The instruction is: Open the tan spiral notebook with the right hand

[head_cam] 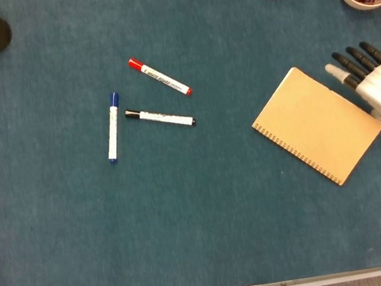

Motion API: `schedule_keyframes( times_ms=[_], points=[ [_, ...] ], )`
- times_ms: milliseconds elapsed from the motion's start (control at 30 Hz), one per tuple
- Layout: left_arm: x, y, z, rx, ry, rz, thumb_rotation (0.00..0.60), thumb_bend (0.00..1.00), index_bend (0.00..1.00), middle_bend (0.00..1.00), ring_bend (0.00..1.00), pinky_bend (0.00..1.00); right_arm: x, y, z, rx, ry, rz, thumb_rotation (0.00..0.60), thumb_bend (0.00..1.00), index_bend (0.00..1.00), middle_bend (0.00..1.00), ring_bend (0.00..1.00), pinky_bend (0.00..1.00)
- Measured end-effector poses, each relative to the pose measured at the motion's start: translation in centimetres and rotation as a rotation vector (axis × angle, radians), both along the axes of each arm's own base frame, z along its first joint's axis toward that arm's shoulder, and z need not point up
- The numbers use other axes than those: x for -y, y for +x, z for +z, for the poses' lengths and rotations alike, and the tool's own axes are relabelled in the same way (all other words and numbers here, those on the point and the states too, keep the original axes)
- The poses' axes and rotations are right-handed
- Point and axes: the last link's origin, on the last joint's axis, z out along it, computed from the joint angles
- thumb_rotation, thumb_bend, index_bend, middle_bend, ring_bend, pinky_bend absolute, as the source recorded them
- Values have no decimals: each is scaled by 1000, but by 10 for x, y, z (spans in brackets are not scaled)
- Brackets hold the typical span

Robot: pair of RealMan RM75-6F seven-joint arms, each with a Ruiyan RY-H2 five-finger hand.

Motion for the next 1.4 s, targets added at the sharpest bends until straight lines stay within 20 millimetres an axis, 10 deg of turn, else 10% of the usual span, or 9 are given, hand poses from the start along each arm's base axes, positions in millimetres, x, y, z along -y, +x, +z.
schedule_keyframes(
  times_ms=[733, 1067, 1400],
  points=[
    [6, -7, 8, 8, 18, 15, 600, 483, 98, 89, 22, 57, -32, 61, -32, 194, 132, 106, 600, 0, 31, 38, 0, 91],
    [3, 1, 4, 10, 2, -12, 600, 484, 98, 89, 22, 57, -47, 63, 13, 206, 260, 6, 600, 31, 31, 79, 0, 91],
    [4, 5, 3, 11, 2, -21, 600, 484, 98, 89, 22, 57, -22, 82, 19, 301, 309, -29, 600, 453, 132, 268, 104, 112]
  ],
)
